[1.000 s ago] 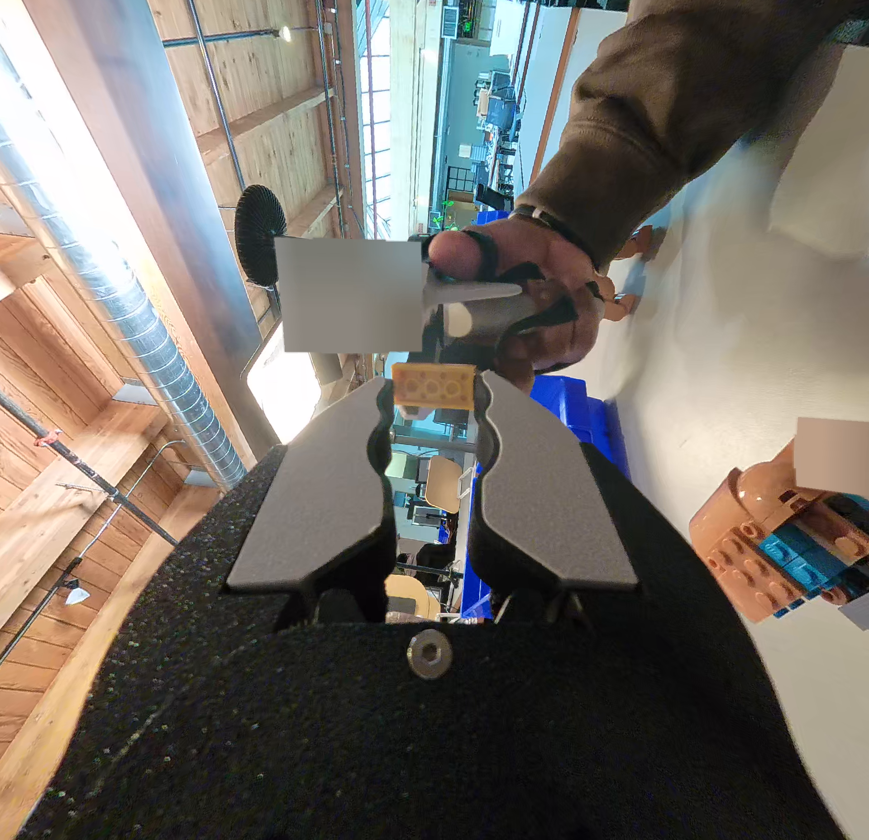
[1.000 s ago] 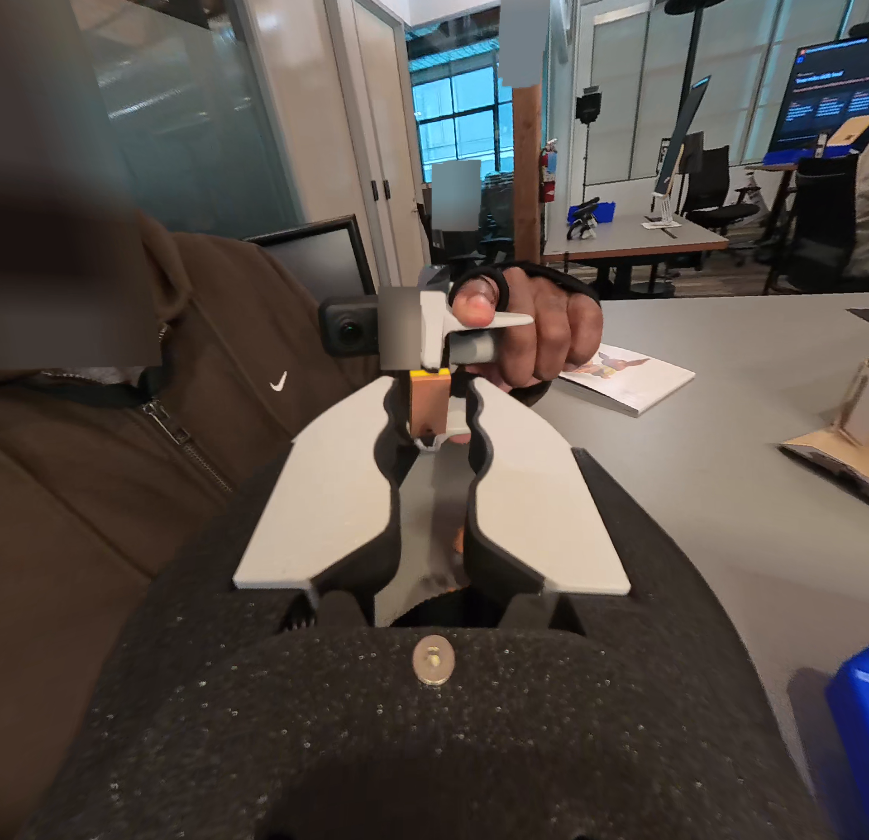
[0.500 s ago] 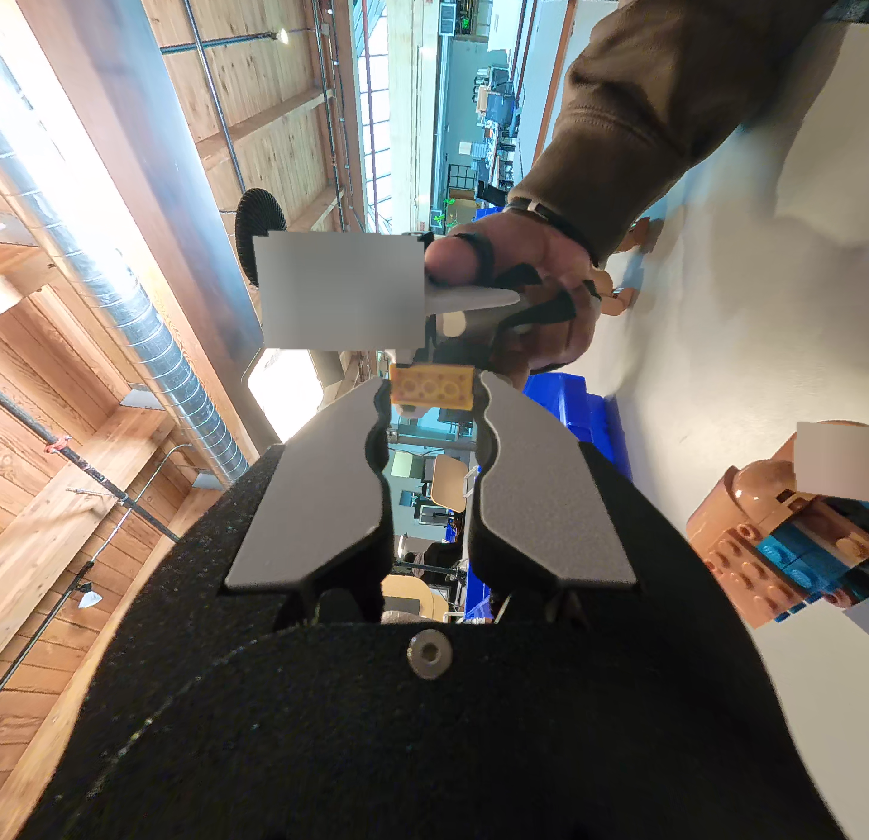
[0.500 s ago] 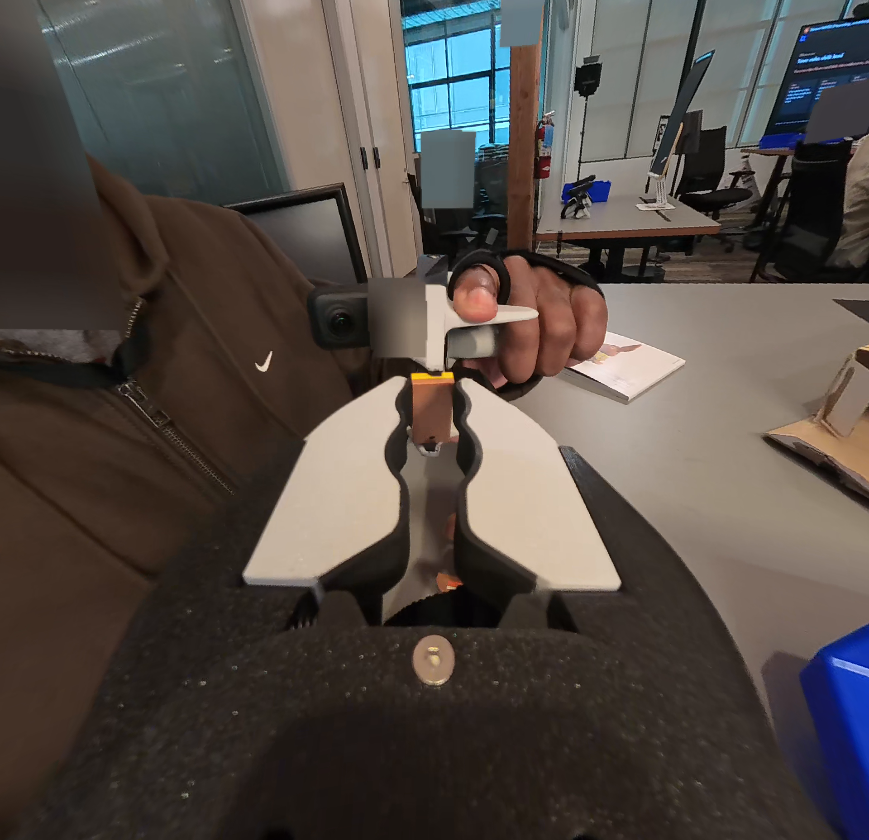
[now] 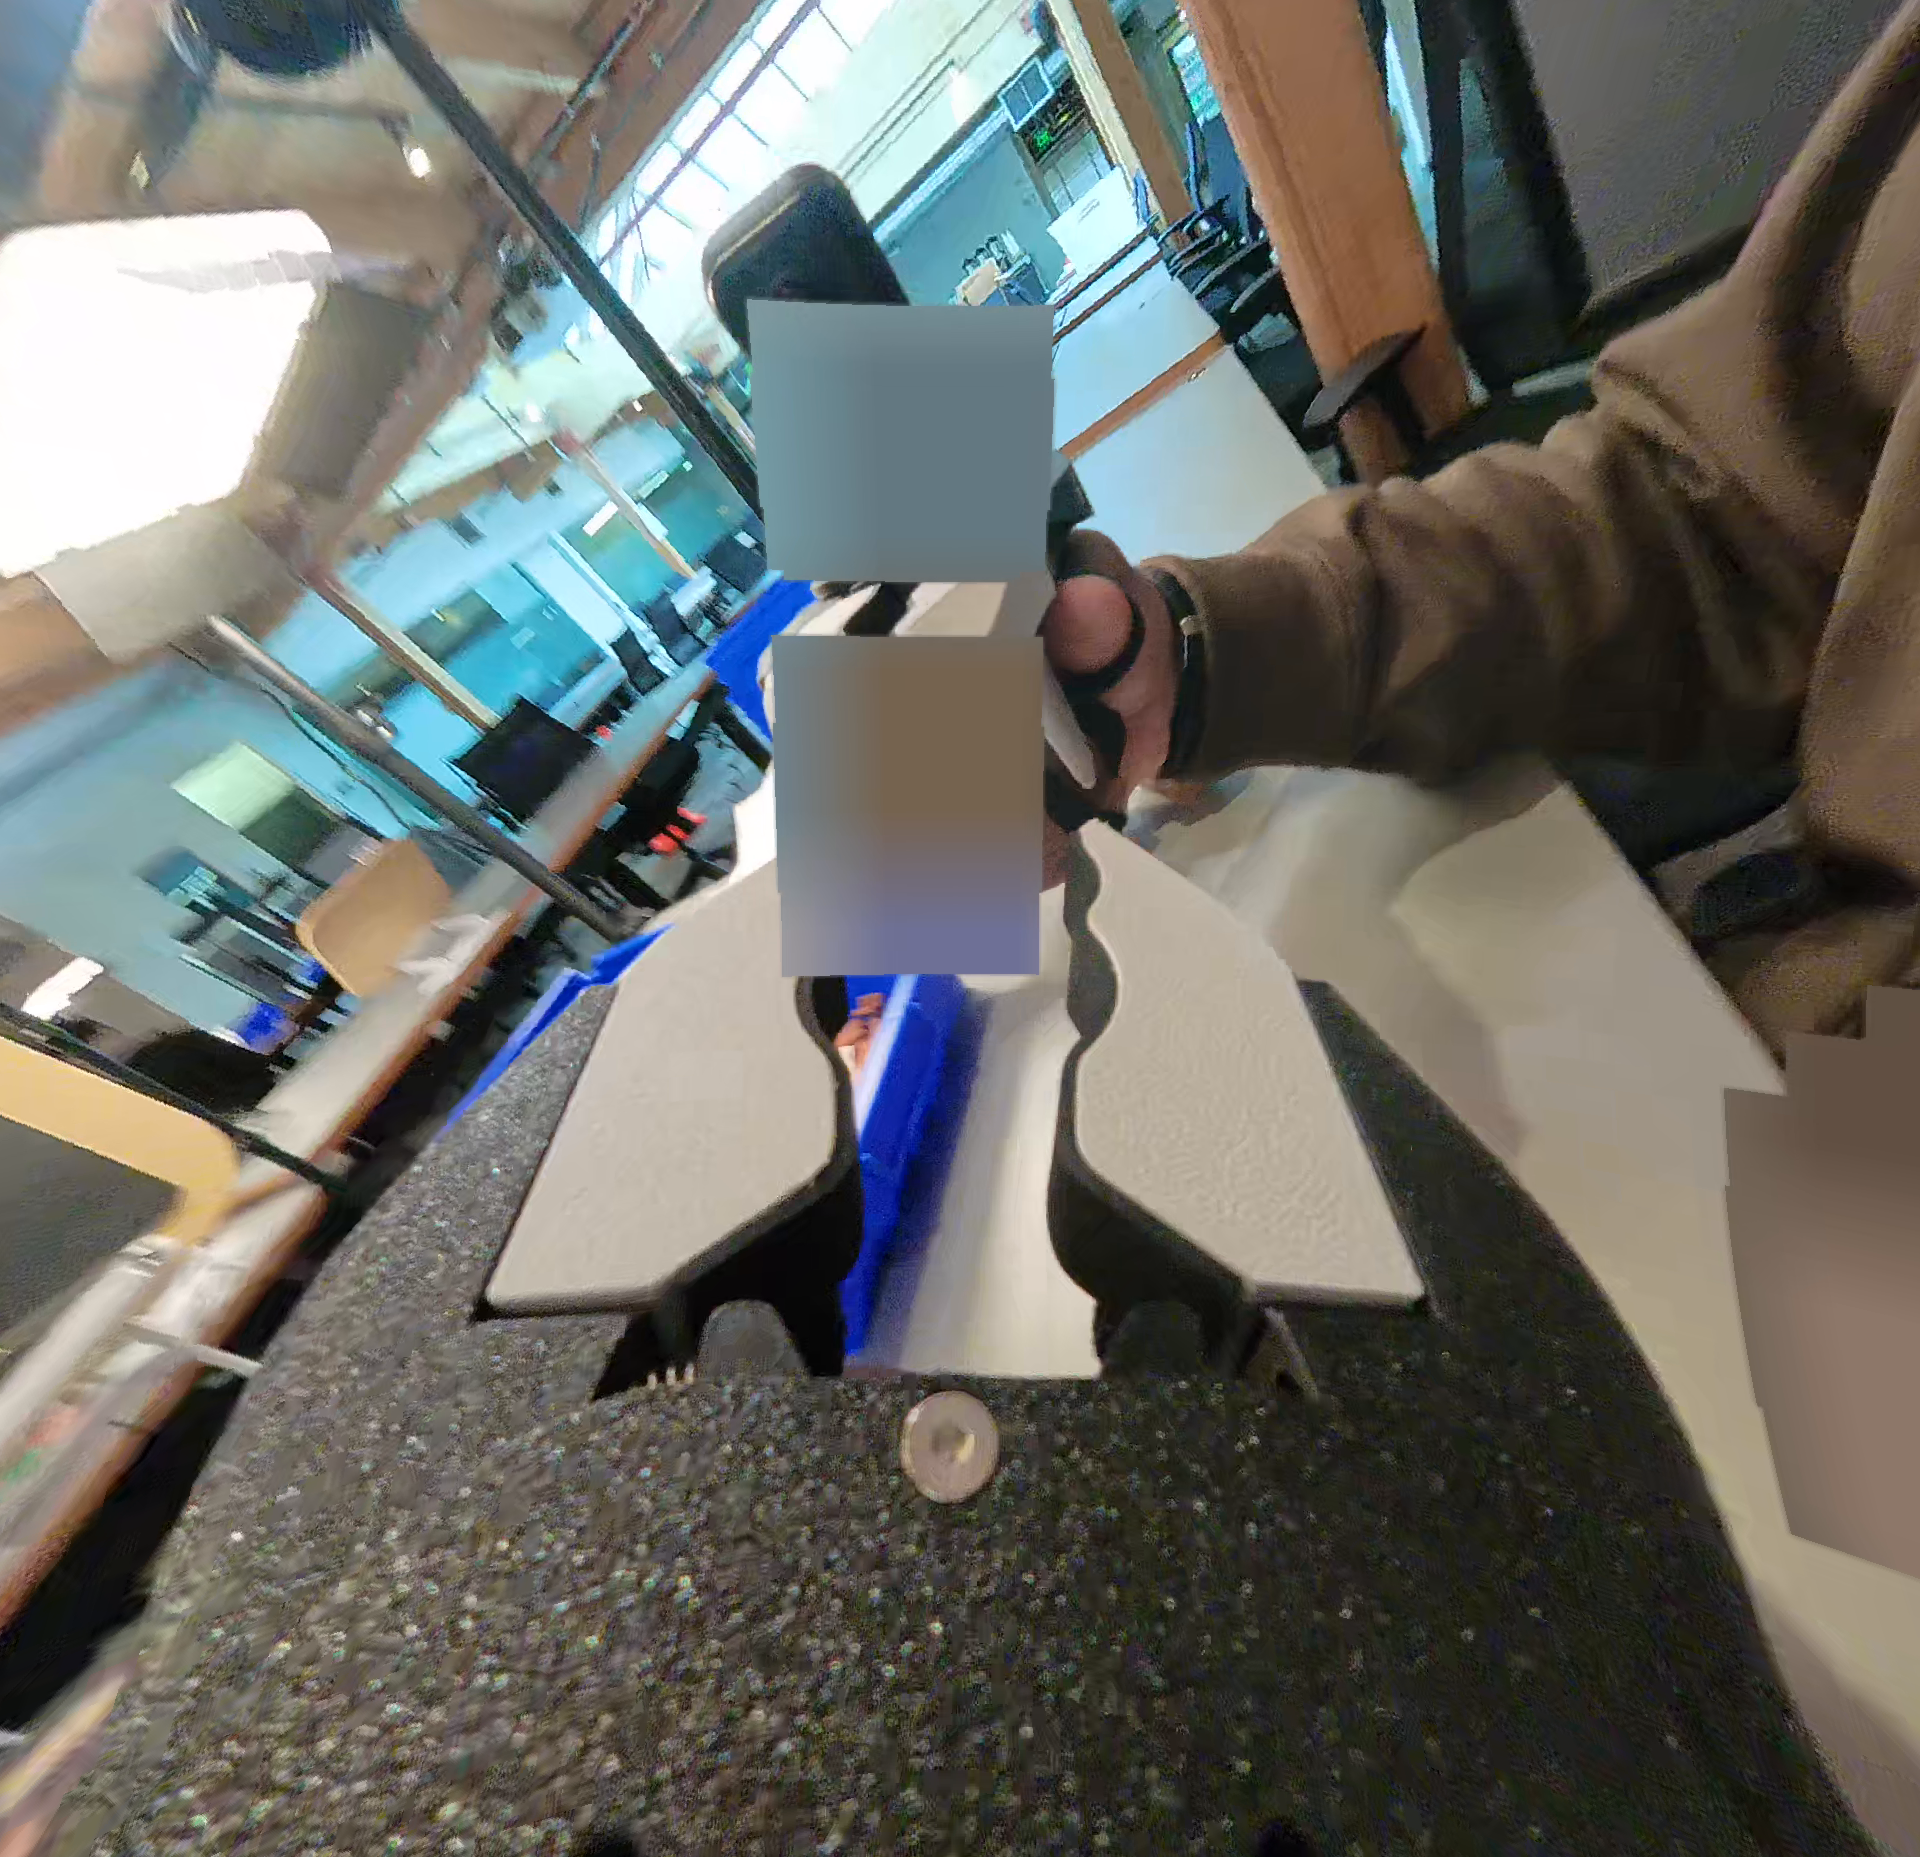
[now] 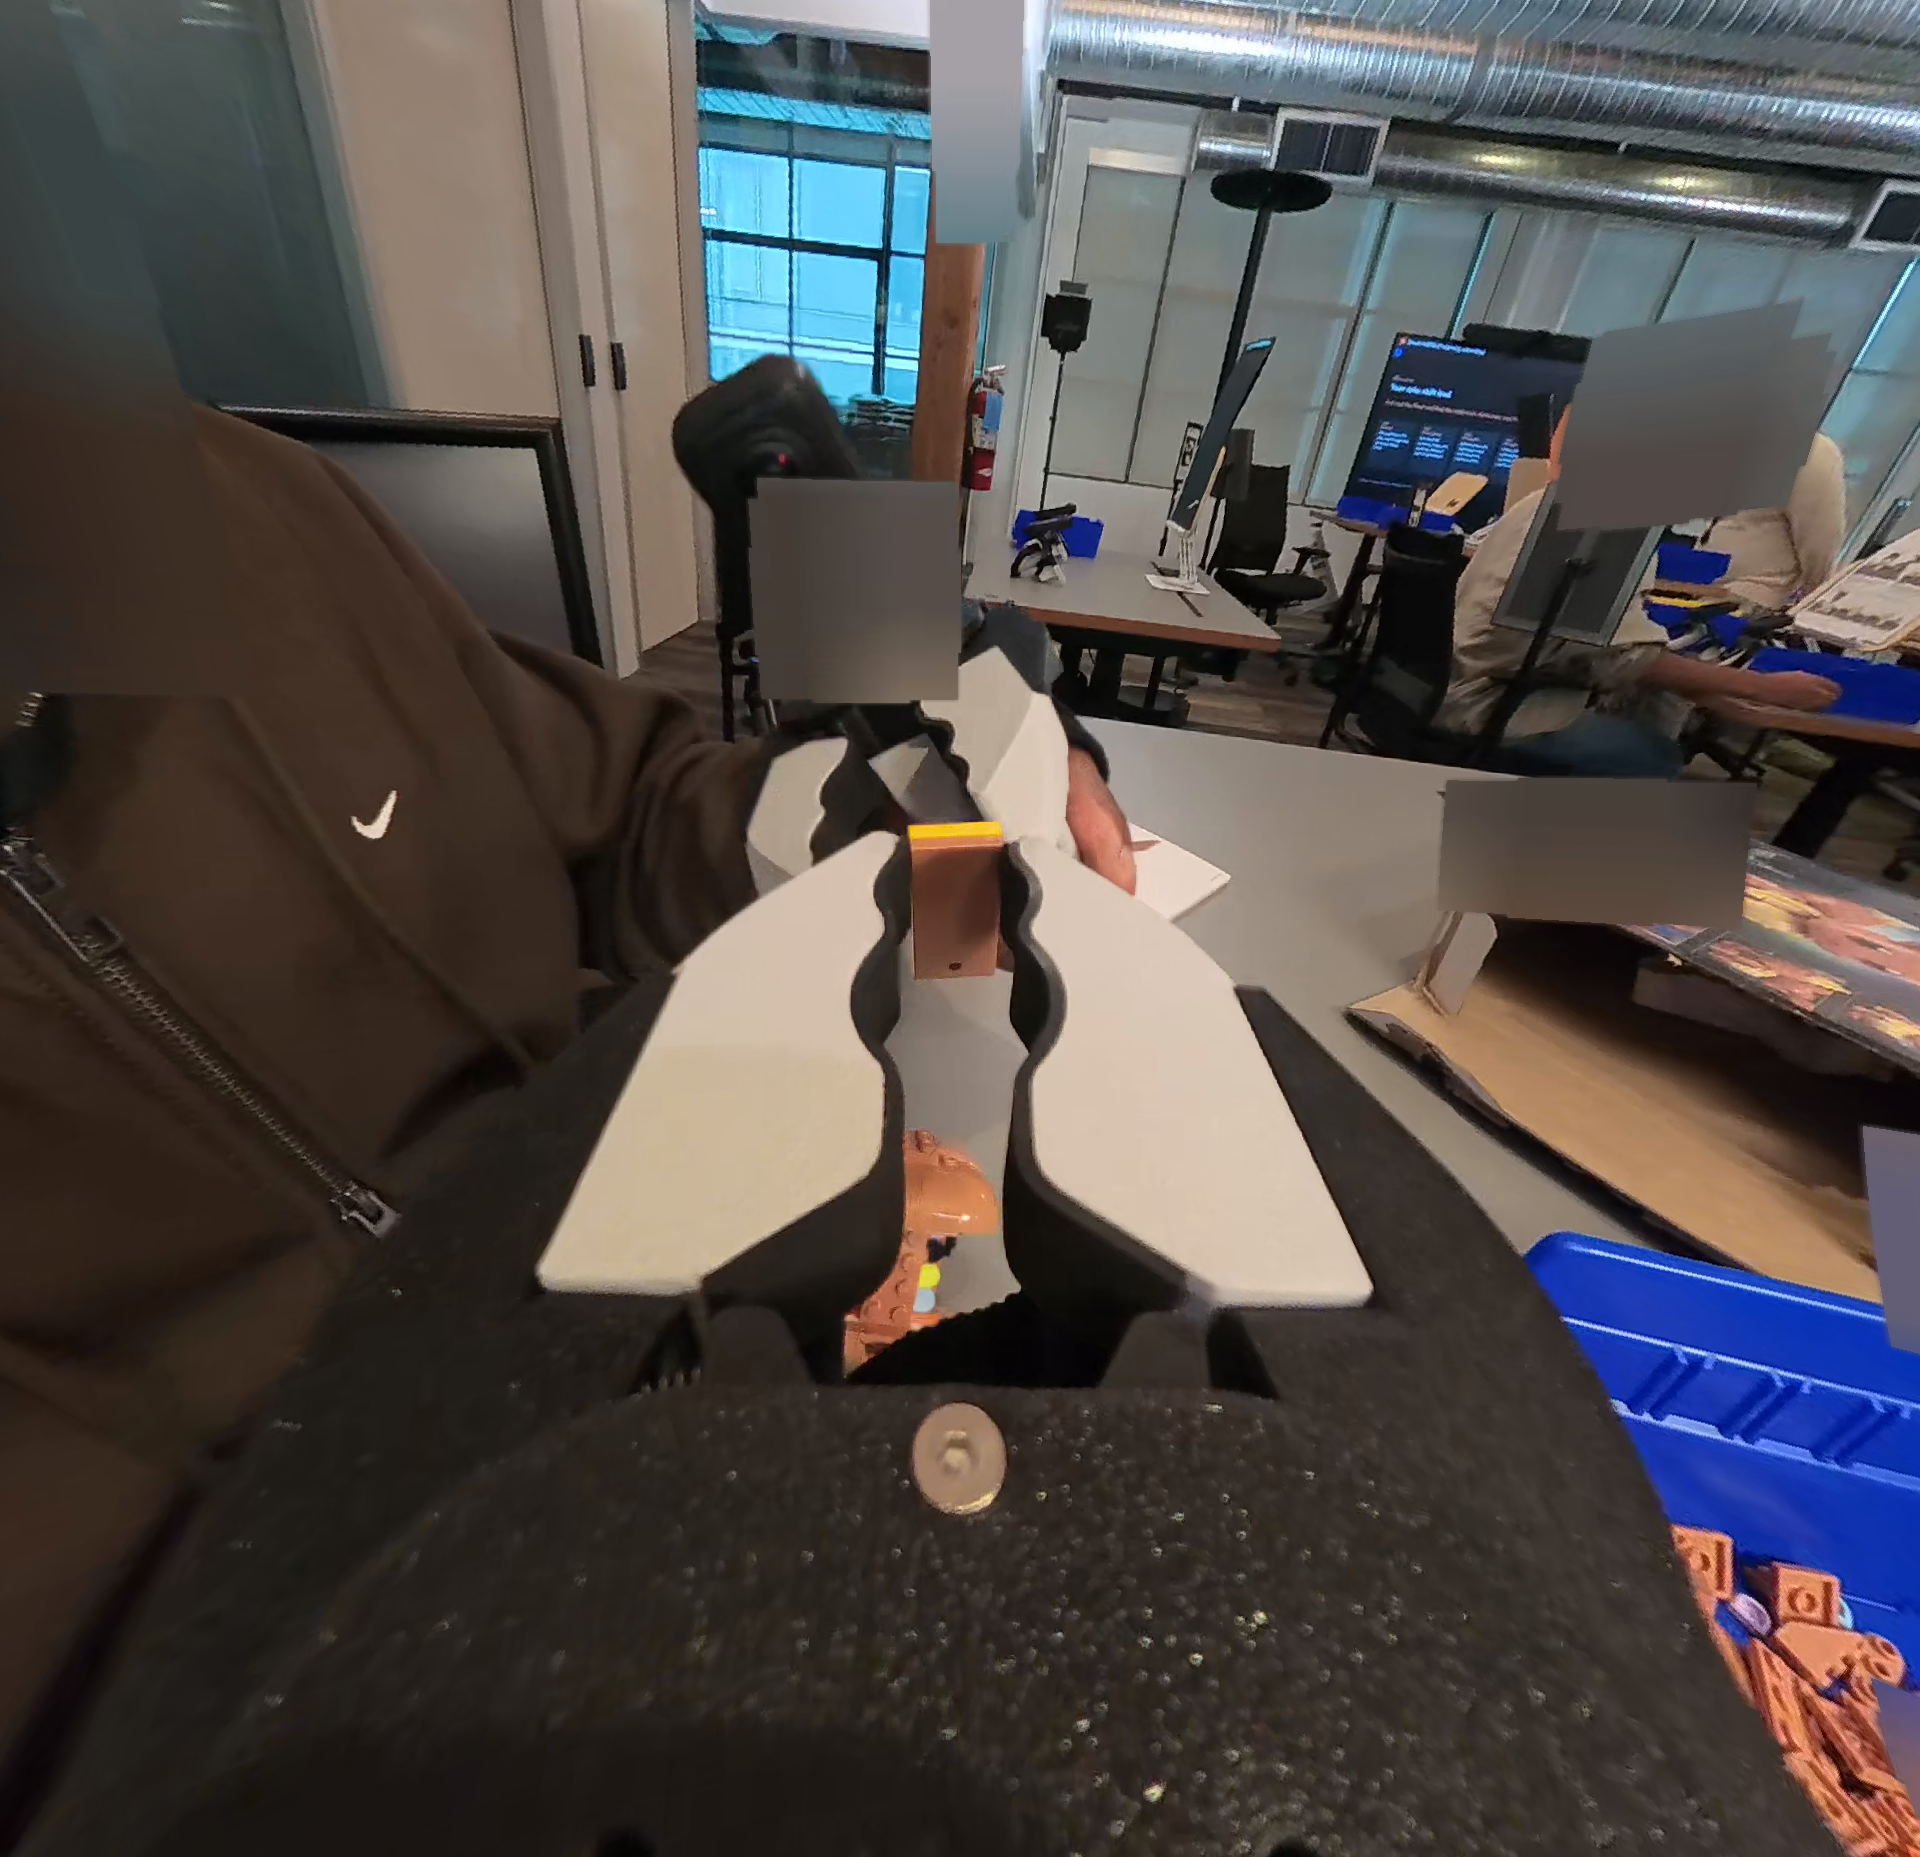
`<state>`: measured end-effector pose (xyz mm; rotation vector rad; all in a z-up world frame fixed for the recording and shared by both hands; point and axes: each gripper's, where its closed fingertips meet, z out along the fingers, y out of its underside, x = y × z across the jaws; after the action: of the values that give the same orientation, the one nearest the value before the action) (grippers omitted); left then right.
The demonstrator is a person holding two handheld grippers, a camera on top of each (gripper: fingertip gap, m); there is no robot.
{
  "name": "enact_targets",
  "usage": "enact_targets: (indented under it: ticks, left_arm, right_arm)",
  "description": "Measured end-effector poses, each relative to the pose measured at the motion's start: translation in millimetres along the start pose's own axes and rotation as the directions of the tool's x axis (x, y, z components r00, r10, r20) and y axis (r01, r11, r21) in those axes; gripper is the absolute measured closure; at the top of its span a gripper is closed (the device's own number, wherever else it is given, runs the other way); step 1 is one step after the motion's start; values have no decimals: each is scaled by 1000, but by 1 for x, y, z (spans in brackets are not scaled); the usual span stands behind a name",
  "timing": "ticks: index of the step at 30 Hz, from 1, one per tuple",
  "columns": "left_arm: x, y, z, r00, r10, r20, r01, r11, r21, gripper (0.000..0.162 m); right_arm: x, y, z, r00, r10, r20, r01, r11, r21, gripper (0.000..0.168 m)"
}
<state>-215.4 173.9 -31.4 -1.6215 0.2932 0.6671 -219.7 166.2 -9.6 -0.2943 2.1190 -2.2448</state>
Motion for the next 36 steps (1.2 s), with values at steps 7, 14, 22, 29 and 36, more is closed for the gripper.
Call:
enact_targets:
  ticks: [7, 14, 22, 29, 36]
  left_arm:
    - [-5, 8, 4, 972, -233, -22, 232, 972, -31, 137]
    - [-3, 8, 5, 971, -236, -31, 235, 971, -30, 145]
    - [-5, 1, 2, 928, -361, -90, 367, 928, 61, 146]
    - [-6, -3, 1, 876, -458, -150, 477, 870, 126, 146]
    - [-12, 0, 2, 779, -598, -187, 623, 771, 130, 146]
  right_arm:
    - [-2, 13, 8, 999, -50, -11, 49, 996, -76, 153]
    - [-2, 12, 9, 997, -73, -23, 71, 995, -75, 153]
    - [-2, 7, 8, 999, -27, -20, 26, 999, -27, 153]
    - [-2, 5, 7, 999, -8, -33, 8, 1000, 5, 153]
    - [10, 2, 4, 944, -249, -214, 249, 968, -30, 151]
